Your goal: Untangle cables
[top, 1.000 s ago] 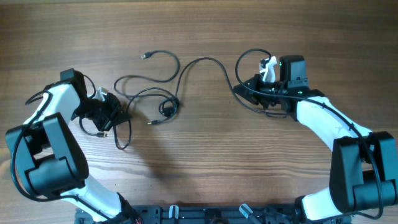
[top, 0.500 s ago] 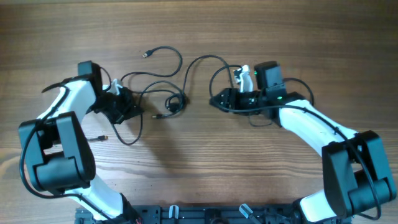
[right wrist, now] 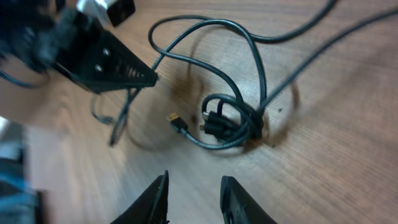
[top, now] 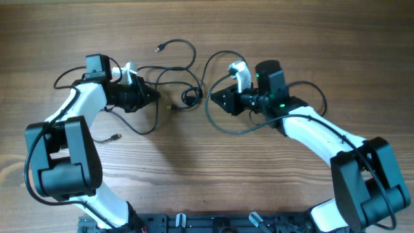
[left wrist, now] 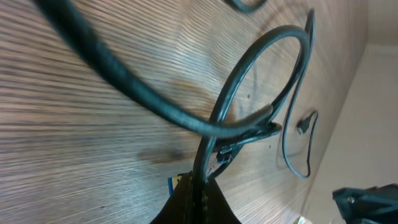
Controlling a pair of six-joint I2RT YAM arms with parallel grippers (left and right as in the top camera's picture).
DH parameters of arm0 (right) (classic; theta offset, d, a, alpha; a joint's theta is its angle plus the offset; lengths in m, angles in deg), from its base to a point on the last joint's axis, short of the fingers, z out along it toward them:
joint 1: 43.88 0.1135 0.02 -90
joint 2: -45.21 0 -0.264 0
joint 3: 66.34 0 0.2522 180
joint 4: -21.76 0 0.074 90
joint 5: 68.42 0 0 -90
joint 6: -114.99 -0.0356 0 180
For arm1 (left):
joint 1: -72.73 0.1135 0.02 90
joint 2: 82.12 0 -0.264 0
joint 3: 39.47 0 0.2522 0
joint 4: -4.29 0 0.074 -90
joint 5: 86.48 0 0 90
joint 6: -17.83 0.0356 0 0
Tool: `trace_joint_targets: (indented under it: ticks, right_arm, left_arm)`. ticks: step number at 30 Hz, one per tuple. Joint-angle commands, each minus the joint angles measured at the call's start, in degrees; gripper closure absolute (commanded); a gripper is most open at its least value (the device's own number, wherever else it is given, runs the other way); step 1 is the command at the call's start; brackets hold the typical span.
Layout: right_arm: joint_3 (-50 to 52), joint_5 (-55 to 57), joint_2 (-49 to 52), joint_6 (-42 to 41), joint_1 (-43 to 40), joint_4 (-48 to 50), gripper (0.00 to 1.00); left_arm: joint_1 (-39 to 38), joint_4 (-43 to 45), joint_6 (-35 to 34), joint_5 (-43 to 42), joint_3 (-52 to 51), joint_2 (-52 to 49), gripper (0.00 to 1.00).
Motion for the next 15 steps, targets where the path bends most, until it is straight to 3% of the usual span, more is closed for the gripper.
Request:
trace_joint_targets:
  ticks: [1, 6, 11, 15]
  right_arm:
    - [-0.70, 8.90, -1.05, 11.50, 2.69, 0.37, 0.72]
    - [-7.30, 9.18, -0.15, 16.61, 4.00, -6.43, 0.71]
    - [-17.68, 13.53, 1.79, 27.08, 5.27, -19.21, 0.63]
    - [-19.54, 15.39, 2.82, 35.26, 6.29, -21.24, 0.56]
  left_arm:
    - [-1.22, 0.17, 3.21, -2.32, -0.15, 1.16, 0.96]
    - [-1.55, 0.63, 3.23, -2.32, -0.15, 1.18, 0.96]
    - [-1.55, 0.72, 3.28, -2.29, -0.15, 1.16, 0.96]
    - [-1.55, 0.72, 3.28, -2.23, -0.15, 1.16, 0.96]
